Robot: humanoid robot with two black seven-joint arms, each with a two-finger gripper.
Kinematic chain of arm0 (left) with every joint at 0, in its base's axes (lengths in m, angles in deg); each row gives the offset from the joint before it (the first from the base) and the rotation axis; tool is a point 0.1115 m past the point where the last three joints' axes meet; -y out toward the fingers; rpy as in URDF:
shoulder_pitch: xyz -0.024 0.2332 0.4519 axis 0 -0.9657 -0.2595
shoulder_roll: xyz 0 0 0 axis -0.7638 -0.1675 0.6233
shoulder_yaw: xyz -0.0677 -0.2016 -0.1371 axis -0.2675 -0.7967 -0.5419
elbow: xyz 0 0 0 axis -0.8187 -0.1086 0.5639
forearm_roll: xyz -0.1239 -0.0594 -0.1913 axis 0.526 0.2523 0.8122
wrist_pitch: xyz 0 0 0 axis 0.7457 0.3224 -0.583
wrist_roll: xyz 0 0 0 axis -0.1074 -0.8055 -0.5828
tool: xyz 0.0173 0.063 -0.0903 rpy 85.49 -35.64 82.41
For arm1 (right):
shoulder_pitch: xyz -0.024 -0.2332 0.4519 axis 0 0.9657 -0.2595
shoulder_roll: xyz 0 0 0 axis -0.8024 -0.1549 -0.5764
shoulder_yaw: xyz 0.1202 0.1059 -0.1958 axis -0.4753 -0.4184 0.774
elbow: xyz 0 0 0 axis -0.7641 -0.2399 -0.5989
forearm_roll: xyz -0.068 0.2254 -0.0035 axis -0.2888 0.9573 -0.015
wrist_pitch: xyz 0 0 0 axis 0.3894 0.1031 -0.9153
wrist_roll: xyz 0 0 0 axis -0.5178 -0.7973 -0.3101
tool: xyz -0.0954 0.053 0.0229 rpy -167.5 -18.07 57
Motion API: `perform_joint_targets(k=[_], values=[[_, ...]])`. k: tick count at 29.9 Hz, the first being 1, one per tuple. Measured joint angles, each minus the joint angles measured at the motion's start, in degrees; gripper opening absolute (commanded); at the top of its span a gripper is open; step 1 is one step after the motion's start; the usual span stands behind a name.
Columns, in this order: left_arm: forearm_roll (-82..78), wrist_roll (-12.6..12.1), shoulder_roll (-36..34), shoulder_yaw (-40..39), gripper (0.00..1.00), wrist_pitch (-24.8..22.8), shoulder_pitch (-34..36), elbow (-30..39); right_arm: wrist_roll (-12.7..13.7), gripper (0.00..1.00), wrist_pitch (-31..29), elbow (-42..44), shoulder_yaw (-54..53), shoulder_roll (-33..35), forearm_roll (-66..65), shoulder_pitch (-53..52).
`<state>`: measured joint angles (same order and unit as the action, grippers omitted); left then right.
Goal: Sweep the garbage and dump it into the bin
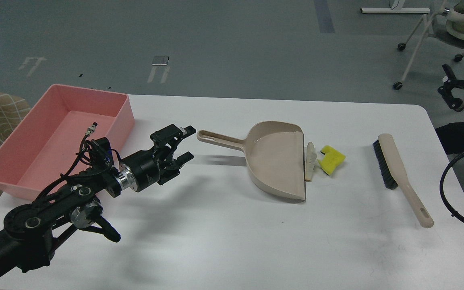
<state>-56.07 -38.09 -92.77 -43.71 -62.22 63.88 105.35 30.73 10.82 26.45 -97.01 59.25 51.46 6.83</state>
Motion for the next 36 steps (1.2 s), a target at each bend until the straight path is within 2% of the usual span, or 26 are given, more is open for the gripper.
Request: perform_joint_targets(k=[12,28,30,32,34,36], values=[[0.1,0.5,7.5,5.7,0.89,-0.2,6.3,-13.0,0.0,1.0,0.0,-0.1,-0.5,0.1,0.0,0.7],[0.6,1.3,11.7,5.8,0.83,0.3,10.2,-19.4,0.0,1.0,0.0,-3.6,-1.5,0.4,0.0,3.7],[0.8,1.9,12.1,5.8,0.77,0.4,10.3,-19.9,0.0,1.0,0.0,-3.9,-1.5,0.4,0.0,3.9],[0.9,2.4,12.3,5.8,0.62,0.4,10.4,-20.1,0.0,1.0,-0.1,-4.4,-1.5,0.4,0.0,4.3],[0.9,2.6,12.3,5.7,0.52,0.5,10.4,-20.2,0.0,1.0,-0.1,-4.8,-1.5,0.4,0.0,4.5],[0.6,3.0,12.2,5.8,0.51,0.4,10.4,-20.2,0.0,1.0,-0.1,-5.0,-1.5,0.4,0.0,4.6]])
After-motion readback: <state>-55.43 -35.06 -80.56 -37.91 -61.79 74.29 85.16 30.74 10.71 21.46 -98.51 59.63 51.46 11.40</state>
